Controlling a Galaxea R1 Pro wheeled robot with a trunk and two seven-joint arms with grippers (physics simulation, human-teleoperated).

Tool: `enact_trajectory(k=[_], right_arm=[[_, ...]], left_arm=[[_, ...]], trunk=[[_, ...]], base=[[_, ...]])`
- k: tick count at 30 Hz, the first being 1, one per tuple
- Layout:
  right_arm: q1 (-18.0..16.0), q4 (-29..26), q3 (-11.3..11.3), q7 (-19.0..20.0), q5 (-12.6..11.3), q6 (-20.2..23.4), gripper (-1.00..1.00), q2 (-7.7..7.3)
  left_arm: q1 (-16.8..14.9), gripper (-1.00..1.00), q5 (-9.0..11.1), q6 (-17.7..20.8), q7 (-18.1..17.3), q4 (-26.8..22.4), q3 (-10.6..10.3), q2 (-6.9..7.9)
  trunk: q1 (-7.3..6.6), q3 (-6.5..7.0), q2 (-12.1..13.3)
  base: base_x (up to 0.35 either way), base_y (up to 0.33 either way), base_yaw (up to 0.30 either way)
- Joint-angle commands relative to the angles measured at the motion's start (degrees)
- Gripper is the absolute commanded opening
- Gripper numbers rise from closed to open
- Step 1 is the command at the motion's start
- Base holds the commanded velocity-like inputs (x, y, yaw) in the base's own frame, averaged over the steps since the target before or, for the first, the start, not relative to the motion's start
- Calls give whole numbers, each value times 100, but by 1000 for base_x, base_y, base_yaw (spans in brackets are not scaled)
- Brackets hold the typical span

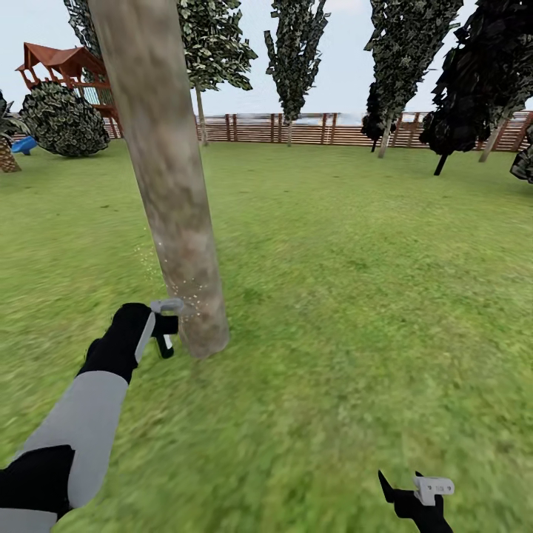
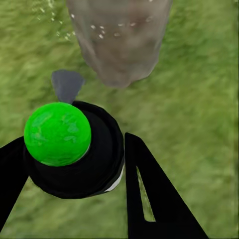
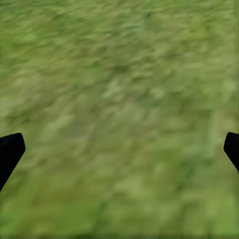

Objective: In the garden, pick up the pesticide atomizer on the floor and spray pesticide onto both trees until each tree trunk is fully covered.

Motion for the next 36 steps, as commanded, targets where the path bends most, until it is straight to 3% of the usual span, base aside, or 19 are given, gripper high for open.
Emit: enact_trajectory(k=[1,2,4,7,11,13,17,21,25,27,31,32,36], right_arm=[[0,0,2,0,0,0,100,0],[0,0,-1,0,0,-1,100,0],[0,0,1,0,0,-2,100,0],[0,0,1,0,0,0,100,0],[0,0,2,0,1,0,100,0],[-1,0,2,0,0,-2,100,0],[-1,0,0,0,0,-2,100,0],[0,0,1,0,0,-2,100,0],[0,0,1,0,0,-5,100,0],[0,0,-2,0,0,-5,100,0],[0,0,-4,0,0,-3,100,0],[-1,0,-5,0,0,-3,100,0],[0,0,-2,0,0,0,100,0]], left_arm=[[-1,-100,-43,68,0,-75,-5,-119],[-2,-100,-54,315,2,-305,-45,-352],[-2,-100,-50,583,1,-647,-229,-449],[-2,-100,-42,681,0,-783,-282,-373],[-8,-100,-33,699,-6,-833,-263,-71],[6,-100,-37,720,0,-1032,-306,-93],[-12,-100,-37,746,0,-1244,-334,-349],[-36,-100,-44,755,0,-1473,-316,-298],[-162,-100,-55,758,0,-1485,-269,-11],[-193,-100,-46,783,0,-1495,-280,19],[-215,-100,-43,814,0,-1509,-326,-190],[-224,-100,-53,823,0,-1511,-334,-313],[-202,-100,-52,827,3,-1500,-301,-245]], trunk=[[0,0,0],[0,0,0],[0,0,0],[0,0,0],[0,0,0],[0,0,0],[0,0,0],[0,0,0],[0,0,0],[0,0,0],[0,0,0],[0,0,0],[0,0,0]], base=[[0,0,0],[0,0,0],[0,0,0],[0,0,0],[0,0,0],[-182,0,0],[-135,0,0],[-6,0,0],[0,0,0],[0,0,0],[0,0,0],[0,0,0],[0,0,0]])
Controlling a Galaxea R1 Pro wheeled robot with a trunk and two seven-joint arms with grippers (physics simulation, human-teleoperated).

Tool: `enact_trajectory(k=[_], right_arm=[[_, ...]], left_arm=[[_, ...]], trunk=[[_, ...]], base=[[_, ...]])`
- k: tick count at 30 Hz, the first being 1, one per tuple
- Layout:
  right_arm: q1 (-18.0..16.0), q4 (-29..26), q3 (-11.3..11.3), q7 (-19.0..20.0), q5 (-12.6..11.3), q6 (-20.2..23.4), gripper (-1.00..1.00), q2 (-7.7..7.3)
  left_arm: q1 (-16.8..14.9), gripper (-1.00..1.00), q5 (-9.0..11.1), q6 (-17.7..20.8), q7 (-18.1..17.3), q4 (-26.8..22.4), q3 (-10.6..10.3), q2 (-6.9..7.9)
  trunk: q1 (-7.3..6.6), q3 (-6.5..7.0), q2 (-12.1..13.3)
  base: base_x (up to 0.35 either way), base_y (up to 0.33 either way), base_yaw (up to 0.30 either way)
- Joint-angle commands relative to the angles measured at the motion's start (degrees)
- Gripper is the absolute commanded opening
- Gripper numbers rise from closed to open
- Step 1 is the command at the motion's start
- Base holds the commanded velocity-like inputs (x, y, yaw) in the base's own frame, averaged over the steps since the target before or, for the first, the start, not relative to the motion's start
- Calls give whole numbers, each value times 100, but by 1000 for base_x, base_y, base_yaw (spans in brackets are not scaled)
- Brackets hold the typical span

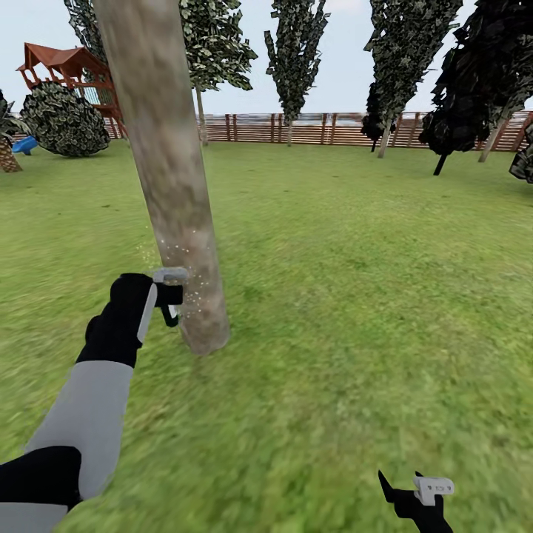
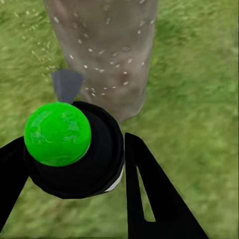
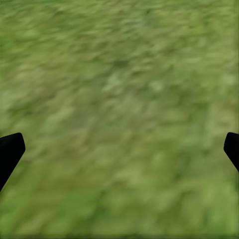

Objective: In the garden, pick up the pesticide atomizer on the floor and spray pesticide onto both trees until each tree trunk is fully covered.

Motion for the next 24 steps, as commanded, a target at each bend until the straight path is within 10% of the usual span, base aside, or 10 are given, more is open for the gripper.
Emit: enact_trajectory(k=[1,6,14,18,24], right_arm=[[0,0,-3,0,0,1,100,0],[0,0,4,0,0,1,100,0],[0,0,4,0,6,1,100,1],[0,0,5,2,8,1,100,15],[0,0,5,9,16,9,100,18]], left_arm=[[33,-100,30,0,0,18,16,121],[112,-100,37,-37,-4,95,-17,641],[908,-100,46,-299,36,248,-17,595],[1359,-100,39,-1354,103,765,27,487],[1404,-100,187,-3326,723,2915,349,248]], trunk=[[0,0,0],[0,0,0],[0,0,0],[0,0,0],[0,0,0]], base=[[0,0,0],[0,0,0],[0,0,0],[0,0,0],[0,0,0]])
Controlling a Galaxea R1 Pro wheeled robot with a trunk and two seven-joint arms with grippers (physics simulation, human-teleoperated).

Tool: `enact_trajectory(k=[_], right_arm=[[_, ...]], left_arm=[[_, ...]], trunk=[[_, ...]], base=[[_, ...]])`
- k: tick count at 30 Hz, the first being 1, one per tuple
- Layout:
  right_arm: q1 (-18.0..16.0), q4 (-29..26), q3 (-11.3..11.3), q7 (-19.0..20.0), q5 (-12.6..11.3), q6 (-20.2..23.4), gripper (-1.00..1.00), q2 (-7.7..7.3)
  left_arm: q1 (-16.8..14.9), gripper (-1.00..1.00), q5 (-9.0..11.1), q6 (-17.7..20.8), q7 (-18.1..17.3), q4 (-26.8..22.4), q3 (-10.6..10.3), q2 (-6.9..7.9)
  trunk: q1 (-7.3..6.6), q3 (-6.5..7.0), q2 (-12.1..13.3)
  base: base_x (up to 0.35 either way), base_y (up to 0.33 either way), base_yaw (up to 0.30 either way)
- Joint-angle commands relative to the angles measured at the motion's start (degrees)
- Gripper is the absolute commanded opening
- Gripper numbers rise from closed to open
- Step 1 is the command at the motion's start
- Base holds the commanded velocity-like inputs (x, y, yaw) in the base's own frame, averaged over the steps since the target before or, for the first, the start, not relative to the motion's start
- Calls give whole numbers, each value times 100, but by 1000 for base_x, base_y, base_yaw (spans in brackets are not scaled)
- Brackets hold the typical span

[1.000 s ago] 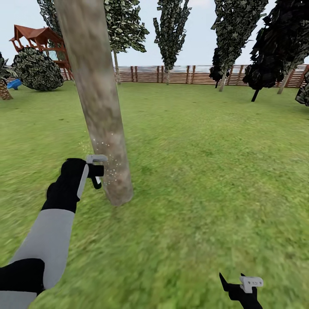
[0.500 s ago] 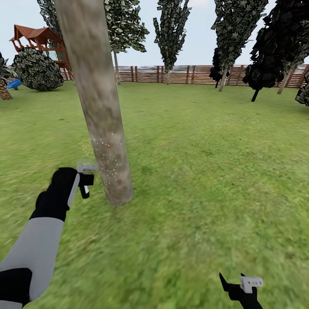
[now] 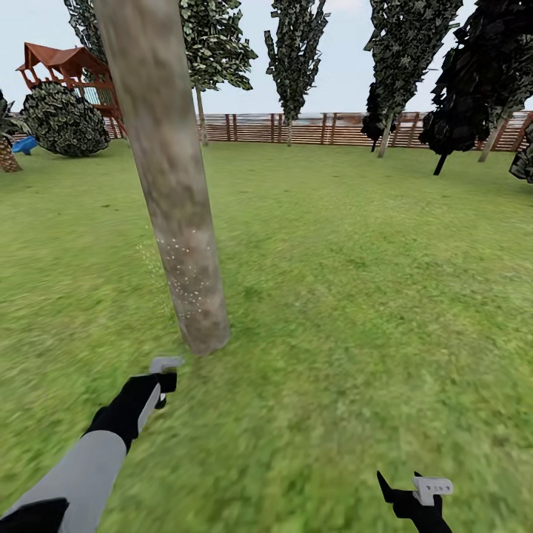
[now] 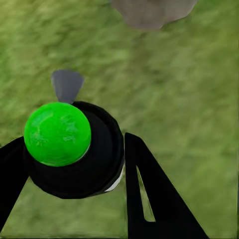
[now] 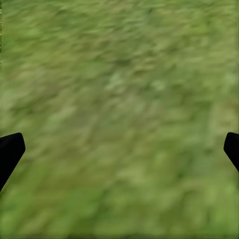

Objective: In the garden, pick up the pesticide atomizer on the floor and spray pesticide onto both trees until each tree trunk is fully covered.

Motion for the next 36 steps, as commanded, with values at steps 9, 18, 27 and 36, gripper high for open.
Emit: enact_trajectory(k=[9,18,27,36], right_arm=[[0,2,6,0,2,0,100,6],[0,8,4,0,1,-1,100,9],[0,9,5,0,2,-5,100,9],[0,9,8,0,2,-2,100,9]], left_arm=[[231,-100,208,-625,107,484,11,-46],[270,-100,219,-806,295,534,14,-70],[270,-100,215,-832,349,574,11,-268],[270,-100,231,-816,343,576,11,-364]], trunk=[[-1,1,0],[-1,1,0],[-1,1,0],[-1,1,0]], base=[[17,-28,0],[187,-210,0],[205,-210,111],[160,-237,276]])
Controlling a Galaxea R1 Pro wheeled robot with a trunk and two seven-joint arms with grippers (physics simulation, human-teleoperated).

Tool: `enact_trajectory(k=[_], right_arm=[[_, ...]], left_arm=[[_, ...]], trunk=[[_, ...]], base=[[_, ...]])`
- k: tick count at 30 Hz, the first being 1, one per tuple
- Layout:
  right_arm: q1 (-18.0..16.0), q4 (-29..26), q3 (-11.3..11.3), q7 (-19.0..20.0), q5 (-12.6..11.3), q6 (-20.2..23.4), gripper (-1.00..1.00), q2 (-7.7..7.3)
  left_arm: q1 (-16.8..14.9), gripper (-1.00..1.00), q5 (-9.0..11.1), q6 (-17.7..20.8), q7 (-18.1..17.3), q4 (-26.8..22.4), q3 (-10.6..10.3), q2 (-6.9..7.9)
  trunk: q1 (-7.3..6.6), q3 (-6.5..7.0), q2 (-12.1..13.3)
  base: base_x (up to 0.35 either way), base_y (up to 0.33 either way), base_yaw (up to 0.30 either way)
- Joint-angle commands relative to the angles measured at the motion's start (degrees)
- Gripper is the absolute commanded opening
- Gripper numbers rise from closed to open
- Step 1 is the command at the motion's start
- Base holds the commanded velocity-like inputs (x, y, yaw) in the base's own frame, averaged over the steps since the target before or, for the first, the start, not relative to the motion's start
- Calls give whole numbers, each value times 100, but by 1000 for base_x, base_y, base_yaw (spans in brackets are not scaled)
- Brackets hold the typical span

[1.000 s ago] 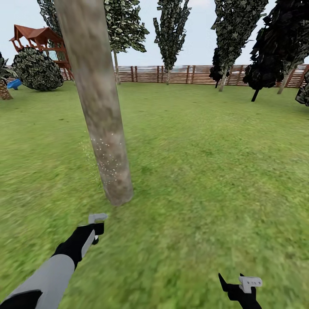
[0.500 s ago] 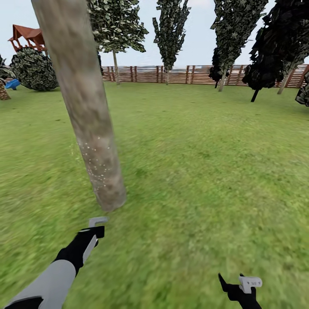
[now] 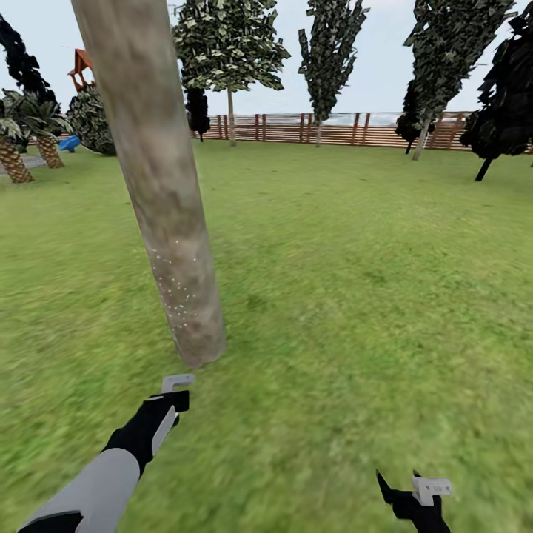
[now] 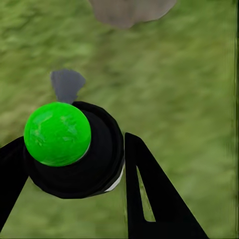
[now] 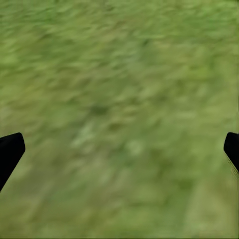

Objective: In the garden, pick up the pesticide atomizer on the floor and spray pesticide onto both trees until each tree trunk is fully covered.

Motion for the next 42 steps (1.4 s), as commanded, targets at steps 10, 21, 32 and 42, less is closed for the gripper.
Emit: enact_trajectory(k=[10,21,32,42], right_arm=[[0,0,0,0,-1,1,100,0],[0,0,-3,0,-3,0,100,0],[0,0,-3,0,-1,-1,100,0],[0,0,-3,0,-7,-2,100,0]], left_arm=[[0,-100,514,-5,-25,-2,8,-15],[0,-100,573,-10,-20,-2,0,-21],[0,-100,582,-7,-20,-2,0,-22],[7,-100,582,1,-37,-2,0,-21]], trunk=[[0,0,0],[0,0,0],[0,0,0],[0,0,0]], base=[[152,-240,278],[95,-260,35],[1,-273,223],[112,-273,144]])
